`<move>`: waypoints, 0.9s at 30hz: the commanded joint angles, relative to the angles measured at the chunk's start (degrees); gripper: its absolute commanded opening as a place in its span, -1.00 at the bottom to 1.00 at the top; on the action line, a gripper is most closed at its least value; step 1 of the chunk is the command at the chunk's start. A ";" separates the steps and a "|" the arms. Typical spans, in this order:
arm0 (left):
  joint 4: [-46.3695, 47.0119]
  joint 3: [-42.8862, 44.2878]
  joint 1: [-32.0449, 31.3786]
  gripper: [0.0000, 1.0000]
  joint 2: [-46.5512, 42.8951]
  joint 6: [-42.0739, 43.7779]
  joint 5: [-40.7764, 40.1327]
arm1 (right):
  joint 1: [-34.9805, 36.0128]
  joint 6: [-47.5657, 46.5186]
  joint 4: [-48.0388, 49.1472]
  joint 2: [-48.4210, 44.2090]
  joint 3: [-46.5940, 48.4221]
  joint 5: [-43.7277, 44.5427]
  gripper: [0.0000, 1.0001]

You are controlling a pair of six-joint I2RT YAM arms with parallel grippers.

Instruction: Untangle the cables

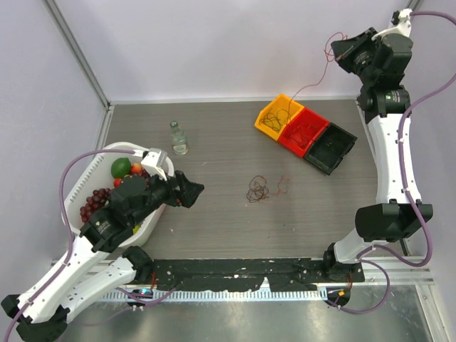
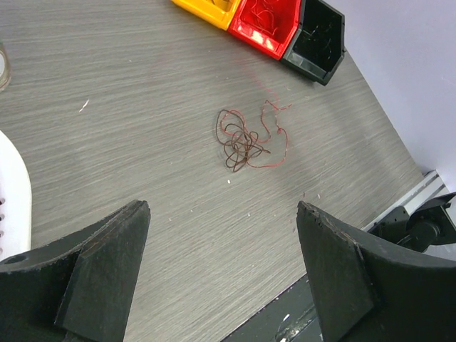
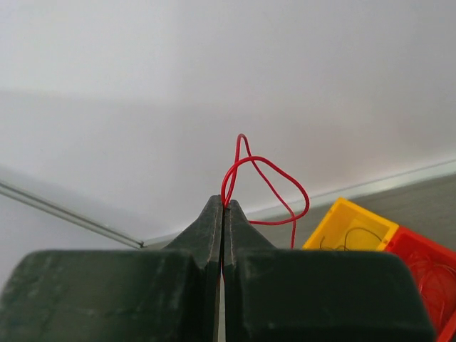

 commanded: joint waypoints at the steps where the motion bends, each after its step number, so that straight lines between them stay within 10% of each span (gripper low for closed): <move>1: 1.91 1.14 0.01 0.75 1.03 0.87 1.72 | -0.46 5.47 5.25 -1.26 6.03 -3.61 -0.99; 27: 2.53 0.87 0.01 0.76 1.74 -1.42 3.83 | -1.16 1.63 11.85 -0.48 -2.66 4.82 -0.99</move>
